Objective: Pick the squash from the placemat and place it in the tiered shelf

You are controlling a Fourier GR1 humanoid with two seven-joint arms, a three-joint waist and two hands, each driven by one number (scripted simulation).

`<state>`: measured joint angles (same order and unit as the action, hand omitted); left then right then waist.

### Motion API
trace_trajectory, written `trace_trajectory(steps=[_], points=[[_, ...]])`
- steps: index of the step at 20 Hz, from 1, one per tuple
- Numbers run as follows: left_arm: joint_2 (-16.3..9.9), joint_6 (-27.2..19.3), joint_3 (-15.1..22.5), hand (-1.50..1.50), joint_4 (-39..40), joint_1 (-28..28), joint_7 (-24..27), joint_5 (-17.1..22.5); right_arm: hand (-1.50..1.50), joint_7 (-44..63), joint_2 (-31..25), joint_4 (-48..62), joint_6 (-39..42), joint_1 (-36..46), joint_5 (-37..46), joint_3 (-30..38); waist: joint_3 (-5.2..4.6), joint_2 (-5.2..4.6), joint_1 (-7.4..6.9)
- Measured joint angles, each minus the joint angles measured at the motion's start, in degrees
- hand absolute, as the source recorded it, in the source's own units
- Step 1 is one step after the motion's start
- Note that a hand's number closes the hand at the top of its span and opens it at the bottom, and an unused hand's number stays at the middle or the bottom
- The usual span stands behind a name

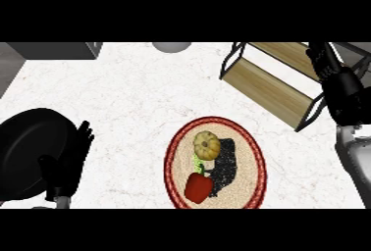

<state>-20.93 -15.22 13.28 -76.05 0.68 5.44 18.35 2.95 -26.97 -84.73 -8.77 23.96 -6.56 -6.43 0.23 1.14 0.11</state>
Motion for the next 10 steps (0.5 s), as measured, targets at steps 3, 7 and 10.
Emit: trace_trajectory(steps=[3,7,10], points=[[-1.6,0.6,-1.2,0.00,0.0,-1.3,-0.7,-0.5,1.50,0.8,4.1,-0.6,-3.2,1.7,6.3,-6.1,-0.15,-0.59,-0.62],[-4.8,1.7,-2.2,0.00,-0.3,-2.4,-2.2,-0.9,1.50,3.8,7.2,1.6,-7.6,4.9,18.6,-16.1,-0.69,-0.70,-2.05],[-6.0,2.5,-3.0,0.00,0.1,-1.7,-2.9,-0.2,-1.50,6.5,6.2,4.0,-16.2,4.6,30.3,-18.1,-0.78,-0.33,-1.11]])
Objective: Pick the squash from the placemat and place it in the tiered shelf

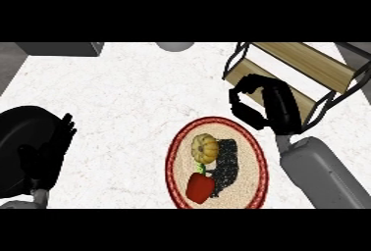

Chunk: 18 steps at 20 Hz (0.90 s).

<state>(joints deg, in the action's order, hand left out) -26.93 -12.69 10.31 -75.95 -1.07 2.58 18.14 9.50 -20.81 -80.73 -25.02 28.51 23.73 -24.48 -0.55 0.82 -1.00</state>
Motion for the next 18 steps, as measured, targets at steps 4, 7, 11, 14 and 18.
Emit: trace_trajectory(steps=[4,7,11,14,18], points=[[-1.5,1.4,-1.1,0.00,-0.1,-0.5,-1.2,0.9,-1.50,5.6,8.3,4.3,-10.2,-3.1,14.7,-8.6,0.21,-0.29,0.00],[-2.3,2.5,-1.7,0.00,-0.5,-0.2,-1.9,1.7,-1.50,13.3,14.7,8.1,-14.1,-4.2,25.3,-14.6,0.31,-0.31,0.10],[-3.1,2.9,-2.7,0.00,-0.8,0.7,-2.4,2.3,-1.50,26.3,18.5,11.1,-13.0,-3.9,39.7,-18.5,0.27,0.19,1.04],[-3.5,3.4,-3.0,0.00,-0.8,1.2,-2.5,2.6,-1.50,36.0,19.7,12.1,-7.1,-2.9,48.3,-20.6,0.23,0.48,1.51],[-4.0,4.0,-3.4,0.00,-1.1,1.6,-2.6,2.8,-1.50,47.1,20.3,11.7,5.2,-1.4,53.8,-23.9,0.25,0.45,1.12]])
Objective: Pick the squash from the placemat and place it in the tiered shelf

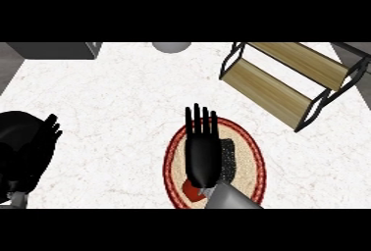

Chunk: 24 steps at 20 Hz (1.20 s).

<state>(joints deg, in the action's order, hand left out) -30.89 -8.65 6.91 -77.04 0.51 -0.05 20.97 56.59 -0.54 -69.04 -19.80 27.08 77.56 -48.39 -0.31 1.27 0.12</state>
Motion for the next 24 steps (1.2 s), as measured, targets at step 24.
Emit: trace_trajectory(steps=[24], points=[[1.1,0.0,-0.1,0.00,-1.9,-1.5,-1.8,-1.2,-1.50,9.4,-1.1,-0.8,41.2,7.3,-12.4,-2.1,0.24,-1.11,-1.38]])
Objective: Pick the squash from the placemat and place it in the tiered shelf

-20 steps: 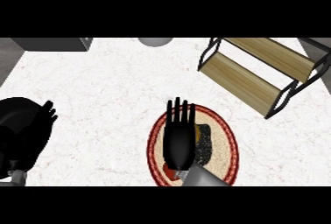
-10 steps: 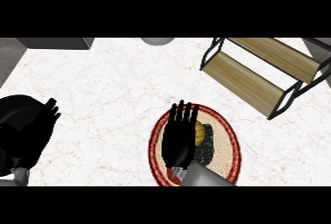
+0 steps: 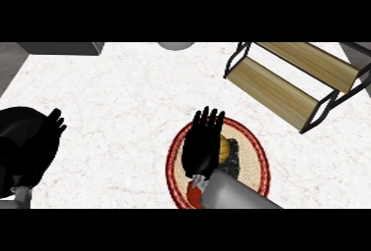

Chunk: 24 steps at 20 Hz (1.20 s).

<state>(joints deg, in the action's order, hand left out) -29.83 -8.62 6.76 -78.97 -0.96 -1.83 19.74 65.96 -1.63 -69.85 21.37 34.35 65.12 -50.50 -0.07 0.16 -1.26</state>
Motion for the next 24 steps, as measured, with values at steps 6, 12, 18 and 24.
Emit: trace_trajectory(steps=[6,12,18,24], points=[[0.0,0.8,-0.9,0.00,-0.2,1.9,0.9,-0.1,-1.50,-0.4,0.2,1.8,1.9,0.5,1.2,2.0,0.03,-0.03,0.36],[0.2,1.4,-1.9,0.00,-0.1,0.8,0.1,-0.8,-1.50,-1.4,0.4,3.8,2.4,1.9,1.7,3.3,0.05,-0.16,0.49],[1.6,1.3,-2.0,0.00,-0.6,1.8,0.3,-2.0,-1.50,-2.2,0.6,6.5,1.8,2.0,2.4,4.2,0.06,-0.15,0.50],[2.3,2.1,-2.9,0.00,-0.6,1.8,0.1,-2.7,1.50,-2.8,0.8,9.9,-0.3,1.7,1.5,5.8,0.07,-0.18,0.40]])
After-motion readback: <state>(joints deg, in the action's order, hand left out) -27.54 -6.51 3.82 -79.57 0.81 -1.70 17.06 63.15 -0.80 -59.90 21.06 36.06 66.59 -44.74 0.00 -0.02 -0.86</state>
